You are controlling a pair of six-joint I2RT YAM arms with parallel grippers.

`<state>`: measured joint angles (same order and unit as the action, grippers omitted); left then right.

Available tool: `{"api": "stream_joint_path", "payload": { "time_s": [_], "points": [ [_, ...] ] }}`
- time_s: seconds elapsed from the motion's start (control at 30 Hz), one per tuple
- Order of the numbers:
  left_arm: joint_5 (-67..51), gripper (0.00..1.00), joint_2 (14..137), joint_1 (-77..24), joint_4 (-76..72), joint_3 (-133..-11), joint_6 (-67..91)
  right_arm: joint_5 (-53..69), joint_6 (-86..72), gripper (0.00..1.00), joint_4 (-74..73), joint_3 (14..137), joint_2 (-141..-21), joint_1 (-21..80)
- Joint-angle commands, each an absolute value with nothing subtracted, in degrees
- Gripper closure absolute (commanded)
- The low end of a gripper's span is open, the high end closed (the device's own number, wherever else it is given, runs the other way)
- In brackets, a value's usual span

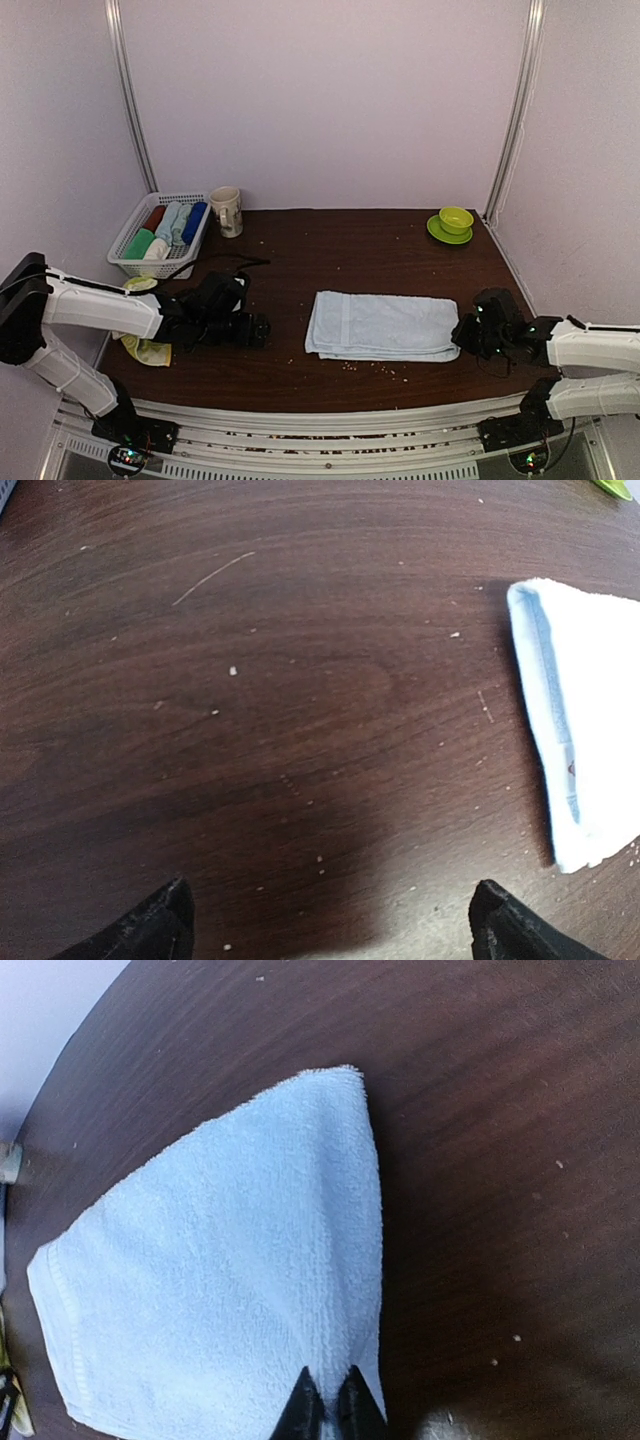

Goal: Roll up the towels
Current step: Move the towel to the center of the board.

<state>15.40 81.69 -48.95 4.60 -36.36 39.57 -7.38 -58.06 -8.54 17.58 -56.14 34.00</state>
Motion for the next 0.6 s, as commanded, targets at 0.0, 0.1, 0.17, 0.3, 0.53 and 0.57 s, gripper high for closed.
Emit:
{"api": "stream_joint_path", "payload": {
  "time_s": [0.0,0.1,0.17,0.3,0.53,0.57],
  "points": [
    [16.8,0.02,85.6,-51.6,2.7,-40.3,39.9,-10.9,-60.6,0.79,-13.4,16.3,-53.4,33.8],
    [18.1,0.02,89.7,-54.9,3.7,-44.4,39.8,-11.6,-61.0,0.67,-15.4,16.1,-51.3,33.9],
    [20.0,0.02,92.9,-57.7,5.6,-48.0,39.8,-12.6,-61.0,0.58,-17.1,16.5,-49.6,33.8],
    [24.0,0.02,98.3,-62.1,9.5,-54.5,40.2,-15.7,-60.5,0.42,-21.0,18.6,-46.1,33.8],
    [29.9,0.02,107.1,-66.3,15.0,-63.9,40.1,-21.3,-57.4,0.37,-23.8,24.1,-46.3,33.8],
    [30.4,0.02,108.4,-66.5,15.6,-64.8,40.0,-21.3,-57.1,0.37,-23.4,24.5,-47.2,33.8]
  ]
}}
